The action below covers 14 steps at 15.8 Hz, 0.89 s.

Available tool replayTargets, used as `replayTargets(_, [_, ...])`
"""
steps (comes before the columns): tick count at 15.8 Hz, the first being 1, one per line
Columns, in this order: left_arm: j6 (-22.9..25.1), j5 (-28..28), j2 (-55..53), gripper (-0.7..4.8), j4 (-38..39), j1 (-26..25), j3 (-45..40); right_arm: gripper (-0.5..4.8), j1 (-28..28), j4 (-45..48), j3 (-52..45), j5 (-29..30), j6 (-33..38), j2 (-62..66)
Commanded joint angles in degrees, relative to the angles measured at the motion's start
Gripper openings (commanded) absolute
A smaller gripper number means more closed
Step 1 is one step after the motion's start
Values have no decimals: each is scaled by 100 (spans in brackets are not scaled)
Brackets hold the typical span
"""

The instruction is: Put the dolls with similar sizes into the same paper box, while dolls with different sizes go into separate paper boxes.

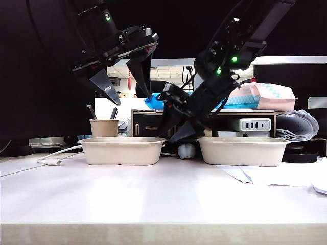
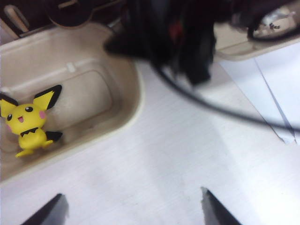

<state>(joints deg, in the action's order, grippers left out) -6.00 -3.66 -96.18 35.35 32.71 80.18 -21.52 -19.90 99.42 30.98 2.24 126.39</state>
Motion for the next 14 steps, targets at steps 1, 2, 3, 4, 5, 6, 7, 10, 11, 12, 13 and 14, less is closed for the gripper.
replayTargets(1, [57, -2, 13, 382, -55, 2, 4, 251, 92, -35, 98, -160, 9, -22])
replayTargets(2, [90, -4, 13, 382, -55, 2, 4, 251, 140, 24, 96, -214, 15, 2])
replayTargets(3, [96, -4, 13, 381, -50, 2, 4, 251, 140, 24, 96, -245, 17, 17])
replayTargets(4, [109, -4, 13, 382, -52, 2, 4, 251, 142, 24, 96, -232, 20, 57])
replayTargets(5, [109, -9, 13, 382, -48, 2, 4, 251, 138, -24, 96, -85, 151, 160])
replayTargets(6, [109, -20, 13, 382, -11, 4, 2, 251, 131, -186, 96, 201, 389, 282])
replayTargets(7, [109, -20, 13, 382, 28, 4, 2, 251, 98, -533, 94, 372, 389, 374])
replayTargets(10, [109, -20, 13, 382, 50, 2, -17, 251, 37, -1521, 90, 793, 105, 382])
replayTargets(11, [109, -22, 13, 382, 46, 4, -39, 250, 33, -1784, 92, 1126, 9, 254])
replayTargets(12, [109, -22, 15, 382, 22, 4, -39, 249, 33, -1867, 92, 1134, -61, 109])
replayTargets(13, [107, -22, 26, 381, -39, 2, -35, 204, 35, -1886, 92, 1137, -142, -175])
replayTargets(14, [103, 48, 85, 381, -79, 0, -33, 198, 42, -1928, 92, 1132, -203, -520])
